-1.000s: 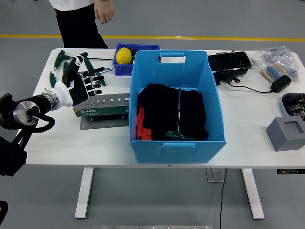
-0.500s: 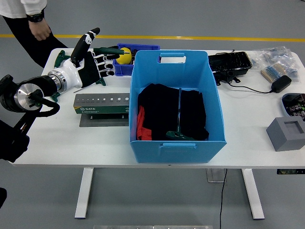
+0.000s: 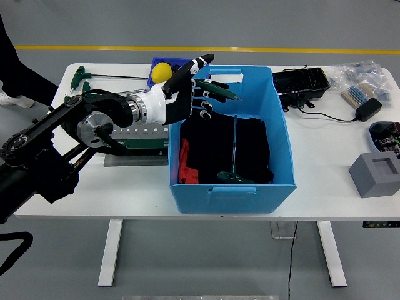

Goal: Lift tool from toolbox,place it in box,lift tool from toolbox,place it in box

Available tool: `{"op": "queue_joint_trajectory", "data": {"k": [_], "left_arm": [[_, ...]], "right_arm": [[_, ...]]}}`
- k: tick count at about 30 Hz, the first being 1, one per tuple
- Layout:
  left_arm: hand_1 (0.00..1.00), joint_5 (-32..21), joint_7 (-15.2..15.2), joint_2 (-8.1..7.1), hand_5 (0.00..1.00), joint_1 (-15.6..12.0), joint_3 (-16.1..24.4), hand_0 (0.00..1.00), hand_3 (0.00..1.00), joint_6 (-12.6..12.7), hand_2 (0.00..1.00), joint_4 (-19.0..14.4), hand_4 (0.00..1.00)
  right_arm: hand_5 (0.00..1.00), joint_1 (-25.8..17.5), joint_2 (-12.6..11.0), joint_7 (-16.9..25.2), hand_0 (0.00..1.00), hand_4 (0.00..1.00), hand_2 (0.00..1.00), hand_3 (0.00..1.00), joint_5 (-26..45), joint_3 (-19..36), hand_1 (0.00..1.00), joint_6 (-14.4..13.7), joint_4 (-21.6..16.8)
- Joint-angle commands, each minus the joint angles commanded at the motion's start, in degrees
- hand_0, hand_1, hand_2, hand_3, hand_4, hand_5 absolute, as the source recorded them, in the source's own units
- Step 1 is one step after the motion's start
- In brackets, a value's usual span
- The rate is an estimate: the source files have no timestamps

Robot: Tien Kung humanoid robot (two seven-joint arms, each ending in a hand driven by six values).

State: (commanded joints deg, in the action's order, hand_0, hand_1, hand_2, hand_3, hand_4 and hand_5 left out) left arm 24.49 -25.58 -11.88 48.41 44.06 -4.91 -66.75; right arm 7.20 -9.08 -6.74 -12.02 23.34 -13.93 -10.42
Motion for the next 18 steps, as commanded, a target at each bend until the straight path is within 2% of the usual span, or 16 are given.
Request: {"op": "queue_joint_trajectory", "data": {"k": [2, 3, 5, 6, 8, 9, 13, 14, 15, 18], "left_arm": [[0.282, 1.53, 0.41, 0.19, 0.998, 0.82, -2.37, 0.211, 0.556, -1.04, 0.460, 1.33, 0.838], [0.283, 3.23, 1.04, 0.46, 0.998, 1.64, -3.85, 0.210, 0.614, -2.29, 0.469, 2.58, 0.838], [0.283, 7.79, 1.94, 1.07, 0.998, 2.70, -5.93, 0.210, 0.614, -4.58, 0.469, 4.67, 0.838], [0.283, 11.04, 2.76, 1.89, 0.998, 3.12, -6.55, 0.210, 0.614, -5.70, 0.469, 5.82, 0.838], [0.283, 15.13, 4.05, 3.15, 0.998, 3.39, -6.84, 0.210, 0.614, -6.16, 0.469, 7.07, 0.838], [0.303, 17.37, 4.54, 3.64, 0.998, 3.48, -6.91, 0.217, 0.754, -6.12, 0.512, 7.58, 0.857], [0.303, 27.18, 6.94, 5.57, 0.998, 4.18, -7.47, 0.217, 0.754, -6.32, 0.512, 9.88, 0.857], [0.303, 29.41, 7.28, 5.81, 0.998, 4.28, -7.55, 0.217, 0.754, -6.68, 0.512, 10.04, 0.857], [0.347, 31.65, 7.59, 5.96, 0.998, 4.34, -7.57, 0.222, 0.804, -6.95, 0.565, 10.05, 0.874], [0.347, 39.09, 9.26, 6.31, 0.998, 4.60, -7.62, 0.222, 0.804, -7.82, 0.565, 9.36, 0.874]], "right_arm": [[0.670, 0.06, -0.05, 0.06, 0.641, 0.808, 0.707, 0.570, 0.20, -0.07, 0.630, -0.03, 0.00], [0.670, 0.11, -0.10, 0.09, 0.642, 0.807, 0.707, 0.570, 0.25, -0.12, 0.628, -0.04, -0.01], [0.670, 0.24, -0.21, 0.10, 0.642, 0.807, 0.707, 0.570, 0.18, -0.15, 0.628, -0.03, -0.03], [0.670, 0.30, -0.30, 0.08, 0.642, 0.807, 0.707, 0.570, 0.00, -0.10, 0.628, -0.01, -0.04], [0.670, 0.35, -0.33, -0.05, 0.642, 0.807, 0.707, 0.570, -0.48, 0.25, 0.628, -0.05, -0.06], [0.671, 0.38, -0.34, -0.08, 0.642, 0.807, 0.704, 0.569, -0.61, 0.31, 0.627, -0.06, -0.06], [0.671, 0.55, -0.51, -0.16, 0.642, 0.807, 0.704, 0.569, -0.91, 0.40, 0.627, -0.09, -0.10], [0.671, 0.55, -0.53, -0.17, 0.642, 0.807, 0.704, 0.569, -0.95, 0.45, 0.627, -0.11, -0.09], [0.671, 0.55, -0.56, -0.18, 0.642, 0.808, 0.703, 0.570, -0.95, 0.46, 0.627, -0.12, -0.10], [0.671, 0.55, -0.62, -0.13, 0.642, 0.808, 0.703, 0.570, -0.70, 0.38, 0.627, -0.16, -0.10]]}}
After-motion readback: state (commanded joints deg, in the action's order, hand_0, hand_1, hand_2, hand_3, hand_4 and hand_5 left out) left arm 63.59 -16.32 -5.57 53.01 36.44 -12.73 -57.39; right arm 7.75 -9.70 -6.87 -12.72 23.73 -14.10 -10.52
